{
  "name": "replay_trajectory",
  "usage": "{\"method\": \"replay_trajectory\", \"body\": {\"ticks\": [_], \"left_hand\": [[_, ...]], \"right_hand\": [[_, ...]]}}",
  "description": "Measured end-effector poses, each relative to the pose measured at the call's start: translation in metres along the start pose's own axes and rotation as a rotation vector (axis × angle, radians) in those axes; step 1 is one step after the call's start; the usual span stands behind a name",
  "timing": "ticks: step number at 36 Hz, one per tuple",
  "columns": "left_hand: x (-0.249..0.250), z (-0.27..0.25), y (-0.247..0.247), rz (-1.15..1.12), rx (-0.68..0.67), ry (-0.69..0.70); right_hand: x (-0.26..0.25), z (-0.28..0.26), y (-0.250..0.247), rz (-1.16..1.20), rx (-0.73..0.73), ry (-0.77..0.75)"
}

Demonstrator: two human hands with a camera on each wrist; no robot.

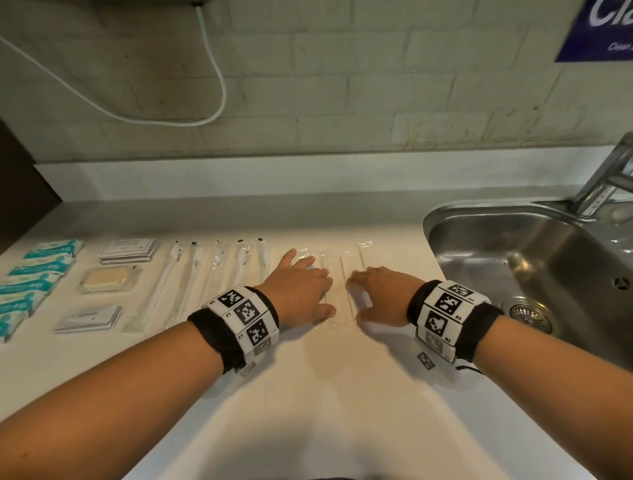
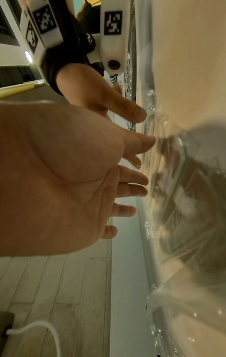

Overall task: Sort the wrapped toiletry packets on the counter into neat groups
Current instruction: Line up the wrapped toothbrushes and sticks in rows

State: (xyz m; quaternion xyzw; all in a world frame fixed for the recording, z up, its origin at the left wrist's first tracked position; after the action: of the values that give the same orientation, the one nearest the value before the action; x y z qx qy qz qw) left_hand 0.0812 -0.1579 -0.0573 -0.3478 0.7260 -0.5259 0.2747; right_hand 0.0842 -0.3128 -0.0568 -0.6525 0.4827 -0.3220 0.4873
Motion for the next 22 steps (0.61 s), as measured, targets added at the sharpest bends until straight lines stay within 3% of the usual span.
{"method": "replay_trajectory", "body": {"ticks": [5,10,22], "left_hand": [[0.01,0.007,-0.004,0.007,0.032,0.048],[0.026,0.017,-0.005,0.026,-0.009,0.089],[0.031,0.019,0.0,0.049,-0.035,0.087]], "right_hand": [[0.015,0.0,-0.018,0.055,0.02,0.075],[0.026,0.003,-0.017,0.033,-0.055,0.157],[0.025,-0.009,0.003,0.01,-0.097,0.142]]}}
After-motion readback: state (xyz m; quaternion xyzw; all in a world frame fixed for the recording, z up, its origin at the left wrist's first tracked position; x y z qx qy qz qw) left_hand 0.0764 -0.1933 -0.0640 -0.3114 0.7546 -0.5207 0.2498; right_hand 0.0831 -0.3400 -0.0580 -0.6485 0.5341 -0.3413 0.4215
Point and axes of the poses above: each hand's wrist, its own z-axis towards the middle knuckle, its own y-axis out of the palm, x = y × z, the point moved 3 cm from there along z, towards the middle knuckle, and after that the axes turned 7 degrees about y, right-handed, at the moved point
